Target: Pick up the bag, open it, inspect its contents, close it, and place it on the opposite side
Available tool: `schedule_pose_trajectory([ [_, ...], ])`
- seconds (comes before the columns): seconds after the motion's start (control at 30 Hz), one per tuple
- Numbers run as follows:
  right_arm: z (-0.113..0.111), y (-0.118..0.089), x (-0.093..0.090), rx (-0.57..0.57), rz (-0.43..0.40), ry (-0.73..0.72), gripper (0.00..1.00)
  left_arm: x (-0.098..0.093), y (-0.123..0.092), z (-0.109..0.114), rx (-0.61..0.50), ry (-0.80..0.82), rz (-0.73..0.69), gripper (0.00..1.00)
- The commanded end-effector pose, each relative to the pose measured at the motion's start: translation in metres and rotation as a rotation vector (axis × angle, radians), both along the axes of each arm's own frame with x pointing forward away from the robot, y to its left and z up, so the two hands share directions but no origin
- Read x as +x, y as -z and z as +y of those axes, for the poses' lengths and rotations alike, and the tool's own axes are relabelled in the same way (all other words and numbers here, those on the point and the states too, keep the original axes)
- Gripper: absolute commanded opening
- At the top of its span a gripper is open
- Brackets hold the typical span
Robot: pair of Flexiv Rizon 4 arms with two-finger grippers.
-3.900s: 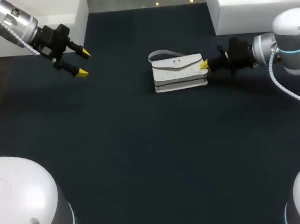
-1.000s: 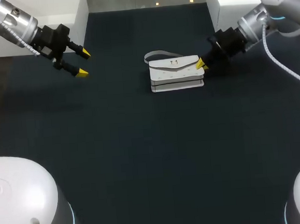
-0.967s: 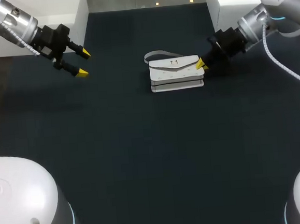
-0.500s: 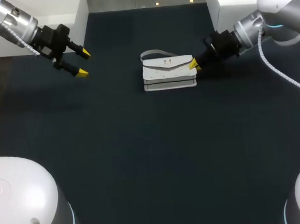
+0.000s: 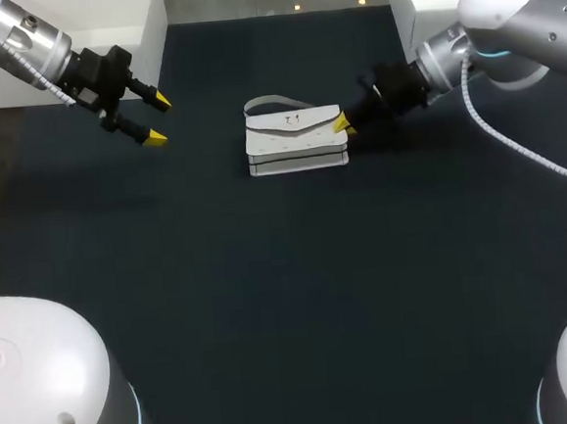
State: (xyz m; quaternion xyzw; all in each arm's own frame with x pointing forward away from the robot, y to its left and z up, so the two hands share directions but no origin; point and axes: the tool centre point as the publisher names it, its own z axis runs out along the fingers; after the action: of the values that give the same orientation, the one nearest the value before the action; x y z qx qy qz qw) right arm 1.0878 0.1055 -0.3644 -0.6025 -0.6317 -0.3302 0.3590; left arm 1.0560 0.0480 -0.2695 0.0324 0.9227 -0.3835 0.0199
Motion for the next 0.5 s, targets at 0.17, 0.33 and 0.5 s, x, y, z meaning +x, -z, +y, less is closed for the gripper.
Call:
schedule_pose_trajectory([
  [0.17,0.013,0.004,0.010,0.006,0.023,-0.039,0.00,0.000,0.001,0.000,-0.003,0.000,-0.002,1.00],
  [0.33,0.016,0.004,0.008,0.006,0.028,-0.044,0.00,0.000,0.001,0.000,-0.003,0.000,-0.002,1.00],
  [0.5,0.022,0.003,0.006,0.008,0.030,-0.044,0.00,0.000,0.001,0.000,-0.003,0.000,-0.002,1.00],
])
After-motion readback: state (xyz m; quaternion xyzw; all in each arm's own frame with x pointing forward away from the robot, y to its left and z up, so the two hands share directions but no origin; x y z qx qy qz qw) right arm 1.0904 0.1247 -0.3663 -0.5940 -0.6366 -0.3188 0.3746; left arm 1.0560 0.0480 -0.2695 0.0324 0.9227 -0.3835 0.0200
